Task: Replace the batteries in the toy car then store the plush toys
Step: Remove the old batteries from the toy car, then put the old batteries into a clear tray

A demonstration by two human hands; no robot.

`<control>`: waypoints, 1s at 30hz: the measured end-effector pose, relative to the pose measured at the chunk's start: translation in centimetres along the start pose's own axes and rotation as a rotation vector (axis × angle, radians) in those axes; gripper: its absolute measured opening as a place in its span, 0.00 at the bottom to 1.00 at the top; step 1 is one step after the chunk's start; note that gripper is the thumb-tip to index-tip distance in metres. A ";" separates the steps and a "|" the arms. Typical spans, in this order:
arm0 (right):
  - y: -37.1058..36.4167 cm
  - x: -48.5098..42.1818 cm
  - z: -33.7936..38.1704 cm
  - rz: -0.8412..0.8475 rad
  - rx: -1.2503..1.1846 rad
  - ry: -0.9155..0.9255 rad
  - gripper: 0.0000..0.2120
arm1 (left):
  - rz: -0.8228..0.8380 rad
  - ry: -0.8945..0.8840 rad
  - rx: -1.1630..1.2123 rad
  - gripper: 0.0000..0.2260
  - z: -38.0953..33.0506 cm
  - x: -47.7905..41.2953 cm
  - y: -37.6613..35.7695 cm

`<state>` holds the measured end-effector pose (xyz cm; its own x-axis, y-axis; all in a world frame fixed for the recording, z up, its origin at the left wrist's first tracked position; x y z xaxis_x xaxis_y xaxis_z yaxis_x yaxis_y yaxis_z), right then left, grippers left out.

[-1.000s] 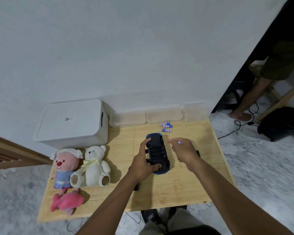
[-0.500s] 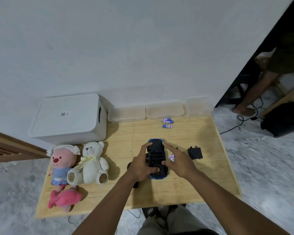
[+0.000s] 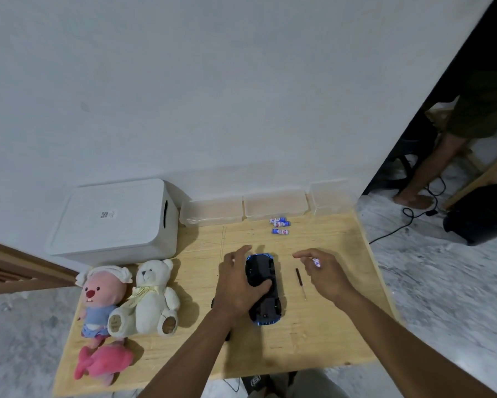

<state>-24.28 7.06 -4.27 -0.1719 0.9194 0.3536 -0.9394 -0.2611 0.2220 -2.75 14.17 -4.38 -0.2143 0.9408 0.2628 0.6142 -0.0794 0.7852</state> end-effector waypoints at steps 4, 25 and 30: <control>5.5 -3.4 2.2 -0.162 0.104 -0.019 0.02 | -0.154 -0.052 -0.023 0.34 -5.8 -3.6 1.8; 15.7 -16.5 -1.2 -0.122 0.511 0.174 0.39 | -0.256 -0.301 -0.580 0.30 -17.3 -18.3 -10.8; 15.4 -17.0 -2.0 -0.174 0.473 0.213 0.39 | -0.324 -0.310 -0.644 0.28 -17.0 -18.8 -11.5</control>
<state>-36.42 -11.99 -8.63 -0.1280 0.9873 0.0939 -0.7318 -0.1579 0.6630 -18.71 -8.18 -8.80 -0.0273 0.9913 -0.1290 -0.0245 0.1283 0.9914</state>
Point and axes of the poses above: each hand's wrist, its own x-axis away from the middle knuckle, its own y-axis out of the back of the hand, z = x × y, the point moved 3 cm from there along -x, towards the middle knuckle, and after that the axes turned 14 degrees about -x, right-handed, at the moved point
